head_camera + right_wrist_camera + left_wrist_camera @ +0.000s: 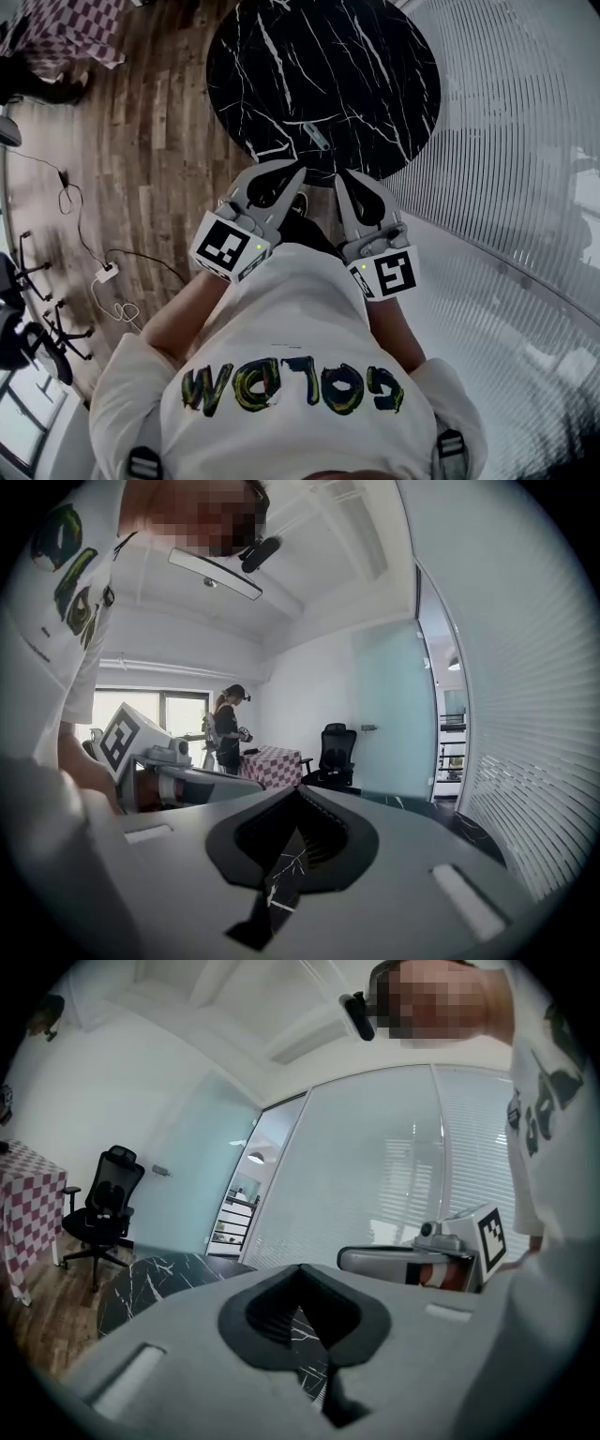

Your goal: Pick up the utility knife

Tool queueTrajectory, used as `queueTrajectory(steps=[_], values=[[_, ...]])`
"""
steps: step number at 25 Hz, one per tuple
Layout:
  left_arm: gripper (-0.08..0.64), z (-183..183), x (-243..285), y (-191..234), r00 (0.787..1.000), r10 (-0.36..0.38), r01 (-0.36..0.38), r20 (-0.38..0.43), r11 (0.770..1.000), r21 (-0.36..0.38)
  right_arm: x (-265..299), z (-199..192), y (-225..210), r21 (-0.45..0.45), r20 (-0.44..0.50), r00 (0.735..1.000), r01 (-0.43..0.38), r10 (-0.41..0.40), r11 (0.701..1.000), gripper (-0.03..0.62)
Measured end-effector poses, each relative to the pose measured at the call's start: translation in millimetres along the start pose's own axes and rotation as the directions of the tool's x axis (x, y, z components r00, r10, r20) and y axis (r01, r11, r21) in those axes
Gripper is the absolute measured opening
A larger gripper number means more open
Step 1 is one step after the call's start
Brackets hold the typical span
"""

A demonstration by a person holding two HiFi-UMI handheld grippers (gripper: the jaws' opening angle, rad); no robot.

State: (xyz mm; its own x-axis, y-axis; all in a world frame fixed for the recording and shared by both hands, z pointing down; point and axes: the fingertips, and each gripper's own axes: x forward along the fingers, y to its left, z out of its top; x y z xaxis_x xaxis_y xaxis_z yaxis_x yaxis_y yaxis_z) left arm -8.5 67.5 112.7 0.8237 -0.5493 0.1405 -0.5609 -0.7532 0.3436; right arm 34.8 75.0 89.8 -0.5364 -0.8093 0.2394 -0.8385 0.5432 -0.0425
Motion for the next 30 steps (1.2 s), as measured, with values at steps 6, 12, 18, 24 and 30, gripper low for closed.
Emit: queueTrajectory(steps=[6,12,18,24,30], values=[[0.003,-9.7,17.3,14.7,0.999,0.023,-0.023,-0.034,1.000,0.002,15.4,-23.3,-14.0,-0.006,-0.086,0.996,-0.038,0.038,0.999,0.002],[0.002,-31.6,36.2,30.8,0.999,0.037,-0.035,-0.038,0.997,0.062,30.4,-61.9,-32.6,-0.022,-0.232,0.972,-0.051,0.044,0.998,0.002],[0.002,-58.3,55.6,48.0,0.997,0.037,-0.032,-0.061,0.997,0.069,49.4,-97.2,-45.0,-0.028,-0.331,0.941,-0.079,0.065,0.997,0.002],[0.002,-84.9,75.6,57.6,0.996,0.018,-0.011,-0.089,0.997,0.078,66.0,-136.1,-56.3,-0.015,-0.381,0.922,-0.089,0.077,0.996,0.003],[0.002,-117.7,88.7,72.7,0.993,0.026,-0.019,-0.117,0.998,0.066,78.3,-173.1,-67.4,0.001,-0.429,0.898,-0.107,0.097,0.994,0.020]])
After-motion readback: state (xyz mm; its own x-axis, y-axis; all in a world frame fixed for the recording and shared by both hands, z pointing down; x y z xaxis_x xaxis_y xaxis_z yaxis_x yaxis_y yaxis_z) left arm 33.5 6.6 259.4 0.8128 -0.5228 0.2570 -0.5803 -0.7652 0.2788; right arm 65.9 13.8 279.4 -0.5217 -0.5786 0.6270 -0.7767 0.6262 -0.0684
